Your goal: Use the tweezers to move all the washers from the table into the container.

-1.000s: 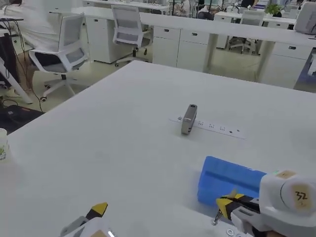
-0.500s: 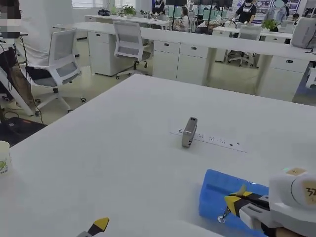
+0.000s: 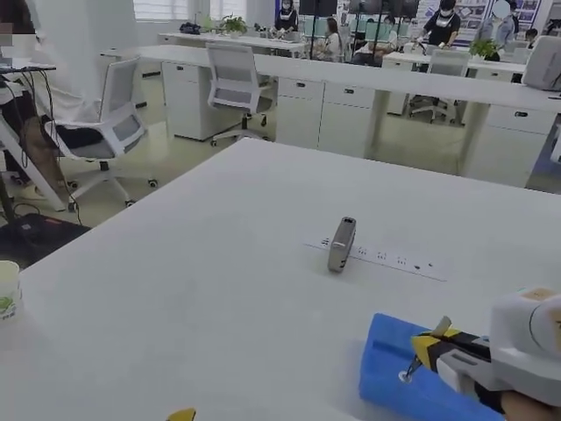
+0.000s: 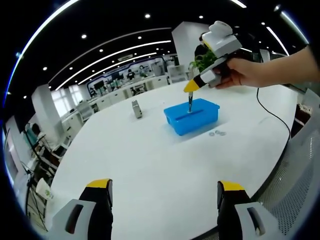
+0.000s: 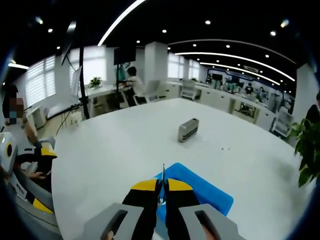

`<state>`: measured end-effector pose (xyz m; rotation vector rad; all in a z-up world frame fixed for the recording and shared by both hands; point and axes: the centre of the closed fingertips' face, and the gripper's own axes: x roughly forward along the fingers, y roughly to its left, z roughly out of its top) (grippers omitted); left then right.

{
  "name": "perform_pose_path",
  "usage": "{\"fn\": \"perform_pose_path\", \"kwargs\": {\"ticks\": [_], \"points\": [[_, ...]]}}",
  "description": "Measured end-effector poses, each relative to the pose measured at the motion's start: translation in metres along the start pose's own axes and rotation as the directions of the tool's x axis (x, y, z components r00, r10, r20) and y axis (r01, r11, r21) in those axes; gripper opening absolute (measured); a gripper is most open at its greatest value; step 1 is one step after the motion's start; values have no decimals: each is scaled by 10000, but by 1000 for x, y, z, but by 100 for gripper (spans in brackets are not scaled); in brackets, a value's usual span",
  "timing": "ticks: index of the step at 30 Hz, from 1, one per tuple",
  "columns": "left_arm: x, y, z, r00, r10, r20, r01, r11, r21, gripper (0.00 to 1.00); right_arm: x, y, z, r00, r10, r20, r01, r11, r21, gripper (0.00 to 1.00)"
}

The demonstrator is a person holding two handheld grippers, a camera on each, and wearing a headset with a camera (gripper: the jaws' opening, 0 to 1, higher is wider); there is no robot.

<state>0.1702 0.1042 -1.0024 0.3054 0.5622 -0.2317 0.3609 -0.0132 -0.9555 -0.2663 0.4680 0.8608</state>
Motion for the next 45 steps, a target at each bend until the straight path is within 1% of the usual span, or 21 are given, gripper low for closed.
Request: {"fn": "perform_pose_path", "kwargs": {"ticks": [6, 11, 20, 24, 27, 39, 45], "points": [[0, 0, -2, 10000, 4, -100, -4, 10000, 35, 88, 10, -6, -7, 9999, -117, -123, 116, 9999, -79, 1], [1, 0, -3, 9999, -6, -168, 7, 10000, 44, 88, 19, -10, -21, 9992, -160, -373, 161, 9999, 28, 1], [2, -1, -5, 9995, -53, -322, 54, 10000, 60, 88, 27, -17, -35, 9982, -189, -575, 200, 9996, 186, 1], [2, -1, -6, 9993, -57, -369, 59, 10000, 67, 88, 31, -17, -40, 9977, -205, -652, 218, 9996, 199, 1], [2, -1, -6, 9992, -60, -389, 63, 10000, 69, 88, 33, -15, -42, 9975, -158, -687, 174, 9996, 237, 1], [3, -2, -8, 9988, -89, -478, 93, 9999, 96, 87, 41, -16, -48, 9966, -124, -819, 135, 9998, 128, 1], [2, -2, -8, 9987, -112, -491, 116, 9999, 94, 87, 41, -15, -47, 9972, -126, -734, 134, 9999, 108, 1]]}}
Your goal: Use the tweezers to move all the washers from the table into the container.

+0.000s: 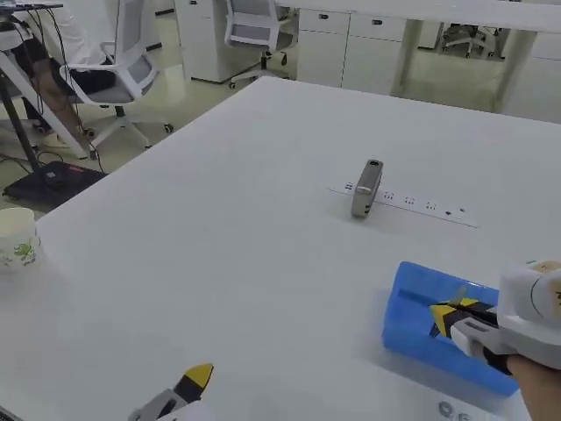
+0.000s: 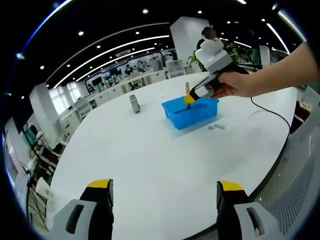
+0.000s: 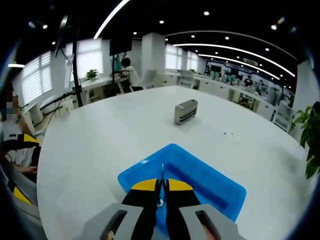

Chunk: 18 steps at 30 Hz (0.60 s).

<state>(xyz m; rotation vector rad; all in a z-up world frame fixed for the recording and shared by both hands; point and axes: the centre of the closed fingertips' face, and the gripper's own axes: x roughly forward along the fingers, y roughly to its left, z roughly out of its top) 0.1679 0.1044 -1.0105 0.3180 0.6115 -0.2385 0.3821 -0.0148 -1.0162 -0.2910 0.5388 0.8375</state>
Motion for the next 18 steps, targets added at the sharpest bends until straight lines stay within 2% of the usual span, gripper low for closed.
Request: {"fn": "perform_pose_path", "kwargs": {"ticks": [7, 11, 18], "points": [[1, 0, -1, 10000, -24, -17, 24, 10000, -3, 87, 0, -1, 0, 10000, -51, -5, 51, 10000, -12, 2], [1, -2, -1, 10000, -72, -64, 72, 9999, 69, 87, 0, 0, 1, 9998, 0, -192, 3, 9999, 116, 3], [1, -2, 0, 9999, -133, -24, 133, 9999, -46, 87, -12, -1, 9, 10000, 49, -38, -48, 9999, 134, 3]]}}
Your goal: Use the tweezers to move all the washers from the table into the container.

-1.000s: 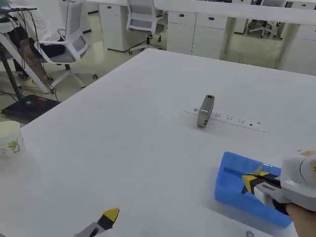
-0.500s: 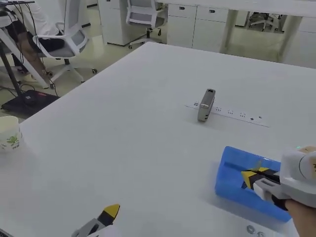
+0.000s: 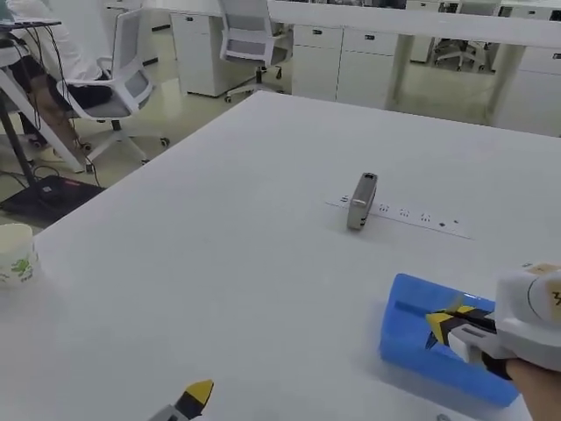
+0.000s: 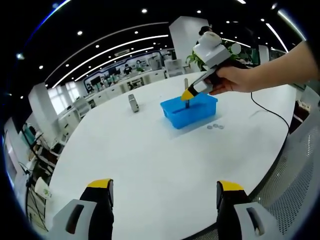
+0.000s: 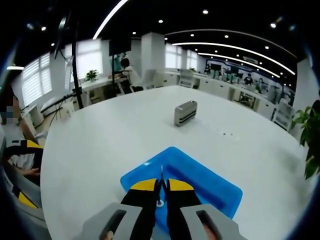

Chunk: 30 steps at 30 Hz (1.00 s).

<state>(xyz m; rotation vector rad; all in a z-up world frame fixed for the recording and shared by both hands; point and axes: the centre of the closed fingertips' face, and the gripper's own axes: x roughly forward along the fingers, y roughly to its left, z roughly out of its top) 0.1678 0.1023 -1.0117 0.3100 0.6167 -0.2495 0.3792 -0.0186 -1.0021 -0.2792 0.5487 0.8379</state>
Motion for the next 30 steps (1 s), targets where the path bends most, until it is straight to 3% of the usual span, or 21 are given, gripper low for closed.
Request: {"fn": "perform_pose_path", "kwargs": {"ticks": [3, 9, 17, 27, 30], "points": [[-1, 1, 2, 9999, 43, 151, -41, 9999, -95, 88, -9, 0, 8, 9996, 63, 275, -69, 9997, 227, 3], [-1, 3, 1, 9998, 168, 87, -168, 9999, 1, 89, -35, 7, 26, 9968, 132, 784, -160, 9993, 348, 3], [-1, 7, -1, 9994, 357, 5, -357, 9994, -3, 90, -62, 19, 33, 9924, 195, 1212, -256, 9985, 486, 3], [-1, 7, 2, 9993, 340, 166, -339, 9994, -113, 90, -76, 33, 11, 9909, 303, 1315, -387, 9974, 615, 3], [-1, 7, 2, 9992, 362, 152, -360, 9993, -136, 91, -72, 33, -4, 9948, 330, 966, -387, 9976, 571, 3]]}}
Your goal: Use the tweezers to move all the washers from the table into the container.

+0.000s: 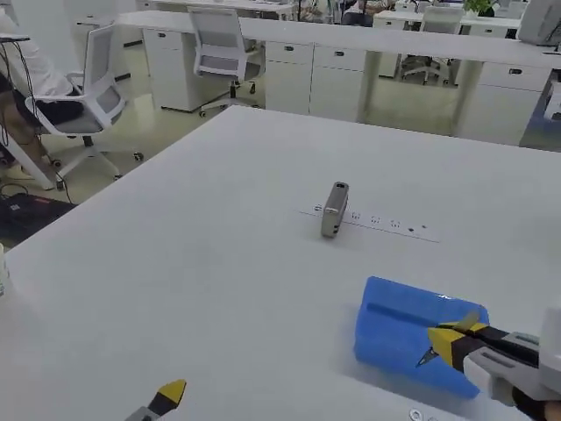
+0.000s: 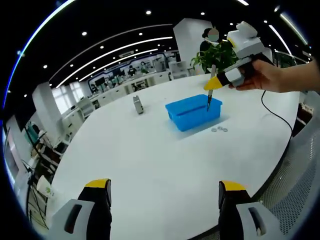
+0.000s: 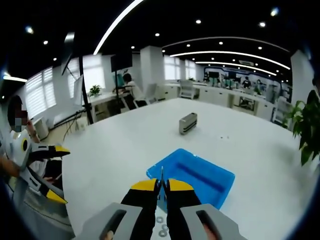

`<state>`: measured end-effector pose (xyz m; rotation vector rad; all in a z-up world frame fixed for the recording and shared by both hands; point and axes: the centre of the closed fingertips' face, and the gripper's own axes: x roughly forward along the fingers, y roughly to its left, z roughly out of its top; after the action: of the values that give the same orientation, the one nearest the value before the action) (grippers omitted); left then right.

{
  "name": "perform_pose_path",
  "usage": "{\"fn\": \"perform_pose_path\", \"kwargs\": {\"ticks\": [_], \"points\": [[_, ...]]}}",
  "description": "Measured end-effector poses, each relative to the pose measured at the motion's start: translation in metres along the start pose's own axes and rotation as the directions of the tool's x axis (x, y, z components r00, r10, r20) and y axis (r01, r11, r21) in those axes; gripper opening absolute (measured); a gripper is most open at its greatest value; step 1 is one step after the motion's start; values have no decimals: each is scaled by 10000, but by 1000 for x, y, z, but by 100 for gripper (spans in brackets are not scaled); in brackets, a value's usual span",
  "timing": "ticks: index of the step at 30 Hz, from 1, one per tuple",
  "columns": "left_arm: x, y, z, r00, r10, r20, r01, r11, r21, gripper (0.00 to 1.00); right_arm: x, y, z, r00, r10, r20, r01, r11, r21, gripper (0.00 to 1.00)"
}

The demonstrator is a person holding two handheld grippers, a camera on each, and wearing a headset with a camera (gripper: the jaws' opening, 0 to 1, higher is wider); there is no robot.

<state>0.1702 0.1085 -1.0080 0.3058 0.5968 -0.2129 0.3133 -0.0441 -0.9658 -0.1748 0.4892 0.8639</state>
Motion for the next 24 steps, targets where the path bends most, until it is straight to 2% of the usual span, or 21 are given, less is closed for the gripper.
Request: {"fn": "perform_pose_path", "kwargs": {"ticks": [6, 13, 24], "points": [[0, 1, 0, 10000, 20, 24, -19, 9999, -111, 93, 1, 1, -22, 9992, -16, -400, 20, 10000, 86, 3], [0, 1, 0, 10000, 32, 14, -32, 9999, -119, 93, 9, -5, -39, 9973, -85, -723, 104, 9996, 261, 3], [1, -1, 0, 10000, -59, 18, 59, 9998, -185, 95, 17, -9, -45, 9948, -184, -1006, 191, 9998, 67, 3]]}}
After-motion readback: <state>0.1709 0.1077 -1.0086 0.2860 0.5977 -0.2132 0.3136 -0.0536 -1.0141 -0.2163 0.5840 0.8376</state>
